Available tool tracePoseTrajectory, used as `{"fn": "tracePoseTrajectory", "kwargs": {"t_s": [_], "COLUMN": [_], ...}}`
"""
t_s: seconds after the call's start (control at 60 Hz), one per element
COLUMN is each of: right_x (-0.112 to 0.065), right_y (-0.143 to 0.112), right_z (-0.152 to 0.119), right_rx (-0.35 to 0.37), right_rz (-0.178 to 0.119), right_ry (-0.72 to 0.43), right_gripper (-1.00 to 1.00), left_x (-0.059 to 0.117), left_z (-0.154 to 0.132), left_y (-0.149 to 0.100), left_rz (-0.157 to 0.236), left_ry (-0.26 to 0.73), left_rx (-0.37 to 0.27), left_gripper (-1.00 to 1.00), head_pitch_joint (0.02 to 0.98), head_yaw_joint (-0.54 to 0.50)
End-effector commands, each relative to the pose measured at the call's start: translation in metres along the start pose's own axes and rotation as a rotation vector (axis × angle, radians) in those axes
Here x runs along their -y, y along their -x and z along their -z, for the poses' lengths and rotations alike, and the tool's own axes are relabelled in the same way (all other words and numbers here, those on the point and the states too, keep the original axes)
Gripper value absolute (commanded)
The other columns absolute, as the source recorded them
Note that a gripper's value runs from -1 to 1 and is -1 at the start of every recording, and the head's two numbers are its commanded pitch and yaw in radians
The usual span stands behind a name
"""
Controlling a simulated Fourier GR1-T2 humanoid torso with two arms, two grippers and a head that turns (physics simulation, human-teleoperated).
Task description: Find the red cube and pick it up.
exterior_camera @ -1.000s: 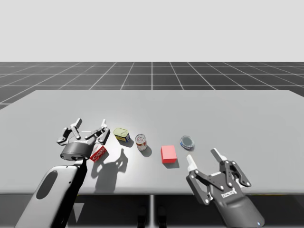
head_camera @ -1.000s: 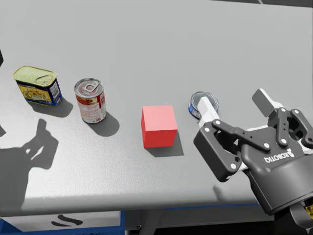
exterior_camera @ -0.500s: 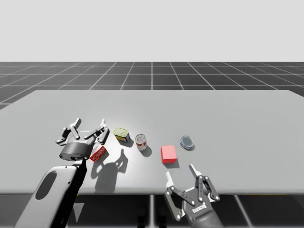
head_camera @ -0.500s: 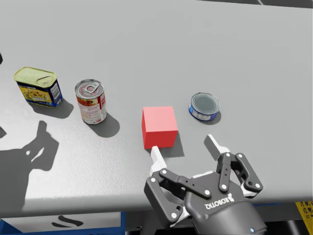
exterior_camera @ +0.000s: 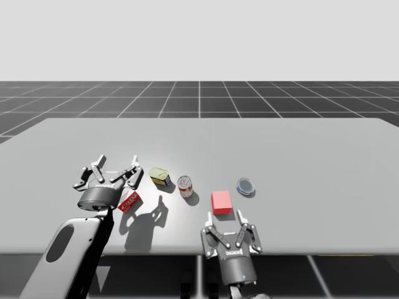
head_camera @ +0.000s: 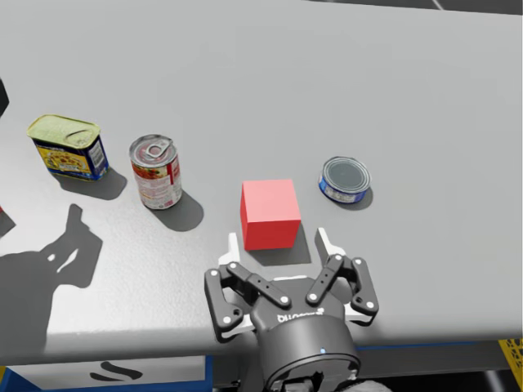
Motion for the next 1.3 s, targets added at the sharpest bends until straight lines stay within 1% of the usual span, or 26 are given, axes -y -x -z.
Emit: {"fn": "tracePoseTrajectory", "kwargs": {"t_s": [0.017,0.033,0.067,0.117,0.15,0.25,0.417,0.433,0.45,0.483,0.5,0.517,0.533,0.55,0.567,0.6,0.733,0.8,0.933,0.967,0.983,1.05,1.067,1.15,1.233,1.3], "right_x": [-0.006,-0.006,-0.006,-0.007,-0.009,-0.011,-0.009,-0.009,-0.008,-0.007,-0.006,-0.005,-0.005,-0.004,-0.004,-0.002,0.001,0.003,0.005,0.005,0.005,0.006,0.006,0.007,0.008,0.008], "right_y": [0.0,0.0,-0.001,-0.002,-0.003,-0.004,0.0,0.0,0.002,0.003,0.003,0.004,0.005,0.005,0.005,0.005,0.005,0.005,0.005,0.005,0.005,0.005,0.005,0.005,0.004,0.002], "right_z": [0.019,0.02,0.026,0.03,0.036,0.045,0.055,0.055,0.055,0.055,0.055,0.054,0.054,0.054,0.053,0.053,0.053,0.053,0.052,0.052,0.052,0.052,0.051,0.051,0.05,0.049], "right_rx": [-0.031,-0.028,-0.012,-0.009,-0.004,-0.009,-0.043,-0.049,-0.073,-0.088,-0.101,-0.106,-0.102,-0.106,-0.108,-0.111,-0.105,-0.097,-0.09,-0.089,-0.087,-0.087,-0.086,-0.08,-0.067,-0.054], "right_rz": [-0.002,-0.005,-0.024,-0.022,-0.034,-0.044,-0.052,-0.05,-0.057,-0.056,-0.064,-0.072,-0.071,-0.073,-0.07,-0.064,-0.078,-0.083,-0.079,-0.078,-0.079,-0.079,-0.079,-0.075,-0.063,-0.065], "right_ry": [0.037,0.038,0.051,0.052,0.057,0.057,0.069,0.072,0.068,0.068,0.064,0.07,0.082,0.08,0.083,0.086,0.096,0.102,0.108,0.109,0.109,0.109,0.109,0.108,0.112,0.116], "right_gripper": [-1.0,-1.0,-1.0,-1.0,-1.0,-1.0,-1.0,-1.0,-1.0,-0.97,-0.94,-0.39,0.79,0.95,1.0,1.0,1.0,1.0,1.0,1.0,1.0,1.0,1.0,1.0,1.0,1.0], "left_x": [0.0,0.0,0.0,0.0,0.0,0.0,0.0,0.0,0.0,0.0,0.001,0.001,0.001,0.001,0.001,0.001,0.002,0.002,0.002,0.002,0.002,0.003,0.003,0.003,0.003,0.002], "left_z": [0.0,0.0,0.0,0.0,0.0,0.0,0.0,0.0,0.0,0.0,0.0,0.0,0.0,0.0,0.0,0.0,0.0,0.0,0.0,0.0,0.0,-0.001,-0.001,-0.001,-0.001,-0.001], "left_y": [0.0,0.0,0.0,0.0,0.0,0.0,-0.001,-0.001,-0.001,0.0,0.0,0.0,0.0,0.0,0.0,0.0,0.0,0.0,0.001,0.001,0.001,0.001,0.001,0.001,0.001,0.001], "left_rz": [0.0,0.0,-0.001,-0.001,-0.001,-0.001,-0.001,-0.001,-0.001,0.0,0.0,0.001,0.001,0.001,0.001,0.002,0.003,0.002,0.002,0.002,0.003,0.004,0.004,0.004,0.005,0.005], "left_ry": [-0.001,-0.001,-0.001,-0.001,-0.001,-0.001,0.0,0.0,0.001,0.002,0.003,0.003,0.003,0.003,0.004,0.004,0.005,0.005,0.005,0.006,0.006,0.006,0.006,0.006,0.005,0.004], "left_rx": [0.0,0.0,0.0,0.0,0.001,0.0,-0.001,-0.001,-0.002,-0.002,-0.002,-0.002,-0.002,-0.002,-0.002,-0.002,-0.004,-0.006,-0.008,-0.008,-0.007,-0.007,-0.007,-0.007,-0.007,-0.007], "left_gripper": [-1.0,-1.0,-1.0,-1.0,-1.0,-1.0,-1.0,-1.0,-1.0,-1.0,-1.0,-1.0,-1.0,-1.0,-1.0,-1.0,-1.0,-1.0,-1.0,-1.0,-1.0,-1.0,-1.0,-1.0,-1.0,-1.0], "head_pitch_joint": [0.891,0.891,0.891,0.891,0.89,0.888,0.884,0.884,0.884,0.884,0.884,0.884,0.883,0.883,0.883,0.881,0.864,0.833,0.72,0.688,0.657,0.62,0.592,0.543,0.505,0.48], "head_yaw_joint": [-0.12,-0.12,-0.13,-0.13,-0.13,-0.13,-0.13,-0.13,-0.13,-0.13,-0.13,-0.13,-0.13,-0.13,-0.13,-0.13,-0.13,-0.13,-0.14,-0.14,-0.14,-0.13,-0.13,-0.12,-0.13,-0.13]}}
